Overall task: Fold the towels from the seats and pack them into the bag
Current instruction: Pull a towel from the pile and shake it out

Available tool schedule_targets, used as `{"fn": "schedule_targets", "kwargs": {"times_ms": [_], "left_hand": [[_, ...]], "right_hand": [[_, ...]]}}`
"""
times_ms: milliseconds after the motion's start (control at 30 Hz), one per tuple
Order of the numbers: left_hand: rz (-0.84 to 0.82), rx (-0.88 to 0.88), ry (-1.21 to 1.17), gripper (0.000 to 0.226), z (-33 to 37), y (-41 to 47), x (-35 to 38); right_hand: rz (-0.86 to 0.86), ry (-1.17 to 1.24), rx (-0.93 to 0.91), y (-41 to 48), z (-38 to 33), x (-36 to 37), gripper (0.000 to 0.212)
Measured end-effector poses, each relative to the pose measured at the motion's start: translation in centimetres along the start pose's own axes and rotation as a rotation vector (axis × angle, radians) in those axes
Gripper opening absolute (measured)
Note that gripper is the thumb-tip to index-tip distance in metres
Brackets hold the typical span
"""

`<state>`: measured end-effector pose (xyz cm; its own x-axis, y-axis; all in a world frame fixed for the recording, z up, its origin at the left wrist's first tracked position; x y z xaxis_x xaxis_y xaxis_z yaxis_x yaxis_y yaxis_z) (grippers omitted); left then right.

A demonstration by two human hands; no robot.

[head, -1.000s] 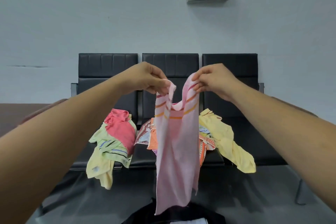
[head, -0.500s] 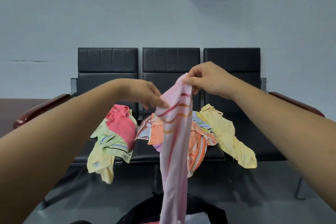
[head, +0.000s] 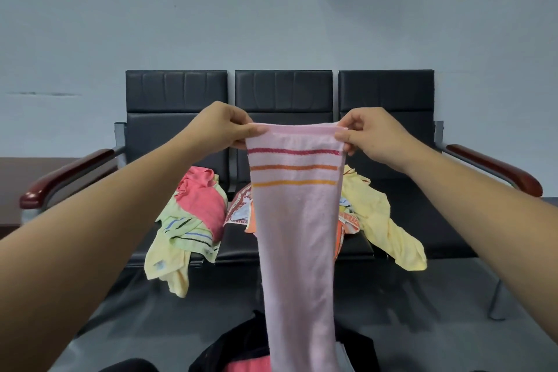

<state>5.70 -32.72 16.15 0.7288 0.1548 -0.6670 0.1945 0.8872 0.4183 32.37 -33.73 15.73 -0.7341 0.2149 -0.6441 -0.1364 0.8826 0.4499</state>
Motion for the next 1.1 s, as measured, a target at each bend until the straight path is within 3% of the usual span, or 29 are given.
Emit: {"fn": "schedule_targets", "kwargs": {"times_ms": [267,333,433,600,667,767,900,1000,1067,1100], "left_hand": [[0.017,0.038,0.216,0.021,-0.2,0.2,0.4],[0.037,0.026,0.109,0.018,-0.5,0.1,0.2],[0.093,0.001,-0.172,0.019,-1.0,0.0,0.0],[0.090,0.007,-0.127,0.022,-1.9,0.2,1.5],[0.035,0.010,-0.212,0.014,-1.8,0.0,2.4],[-0.079,0.023,-0.437,0.008,-0.9,-0.3,4.3],[-0.144,0.040,-0.518,0.008,-0.7,-0.2,6.5],[-0.144,-0.022,-0.692,0.026,-2.2,-0.5,7.7],[-0.337,-0.070,-0.757,0.037,-3.4,-1.6,10.0],[-0.455,-0.096,-0.679,0.035,-4.3,-2.5,11.5]], "right_hand": [[0.052,-0.025,0.038,0.3,0.2,0.3,0.009],[0.050,-0.003,0.030,0.4,0.6,0.3,0.006],[0.003,0.081,0.042,0.7,1.1,0.5,0.037],[-0.094,0.266,0.077,1.0,1.7,2.0,0.010],[-0.121,0.372,0.056,0.8,1.7,2.5,0.012],[-0.293,0.550,0.060,0.0,0.9,4.9,0.023],[-0.465,0.600,0.090,-1.0,0.6,8.5,0.019],[-0.375,0.734,0.132,-0.7,1.1,9.2,0.016],[-0.272,0.863,0.162,-0.2,1.7,8.8,0.014],[-0.231,0.924,0.175,0.2,2.1,8.6,0.014]]}}
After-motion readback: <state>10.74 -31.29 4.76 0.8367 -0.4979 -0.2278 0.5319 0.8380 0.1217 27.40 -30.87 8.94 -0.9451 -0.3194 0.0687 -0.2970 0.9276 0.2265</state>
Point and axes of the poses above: each hand's wrist, its own y-axis towards the middle knuckle, its own x-axis out of the palm, z = x × y, the point moved 6 cm from there along y, towards the middle knuckle, and after that the axes turned 2 degrees about y, right-handed, at the moved point
